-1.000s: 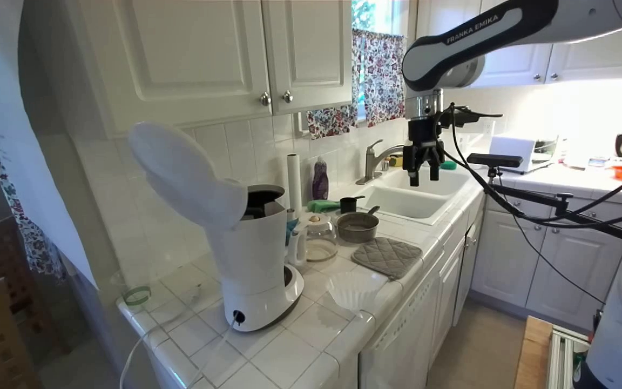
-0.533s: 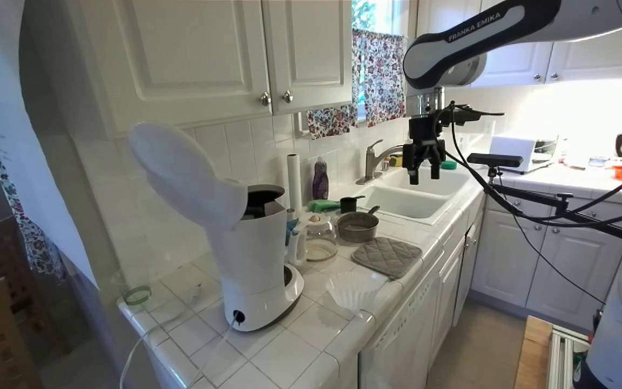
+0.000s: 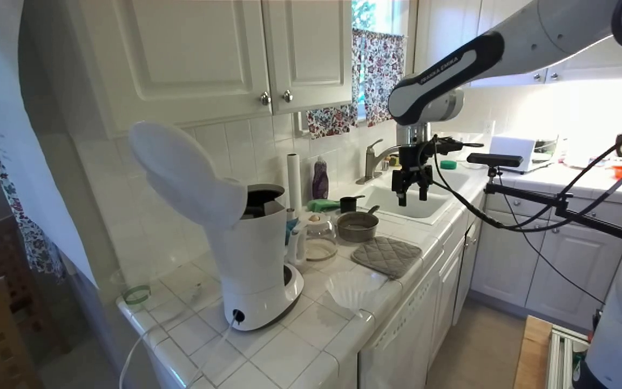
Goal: Pick up the cloth and use it to pick up the pot on the counter
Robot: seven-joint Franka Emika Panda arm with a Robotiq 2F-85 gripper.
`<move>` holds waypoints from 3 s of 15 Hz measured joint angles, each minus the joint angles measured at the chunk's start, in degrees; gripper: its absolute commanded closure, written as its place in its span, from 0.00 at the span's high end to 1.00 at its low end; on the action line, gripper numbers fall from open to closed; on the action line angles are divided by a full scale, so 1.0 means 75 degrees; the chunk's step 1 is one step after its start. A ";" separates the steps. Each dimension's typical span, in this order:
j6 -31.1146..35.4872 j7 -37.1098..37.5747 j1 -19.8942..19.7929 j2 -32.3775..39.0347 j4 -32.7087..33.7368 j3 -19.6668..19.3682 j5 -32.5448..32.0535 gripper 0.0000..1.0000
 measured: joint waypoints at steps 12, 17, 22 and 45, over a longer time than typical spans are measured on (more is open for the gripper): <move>0.0888 -0.1056 -0.0026 0.1200 0.0259 0.0226 0.0022 1.00; 0.1648 -0.1100 -0.0043 0.1533 0.0229 0.0290 0.0015 1.00; 0.2794 -0.1415 -0.0053 0.2118 0.0186 0.0531 0.0016 1.00; 0.5613 -0.2749 -0.1039 0.2611 -0.1145 0.1493 0.0950 1.00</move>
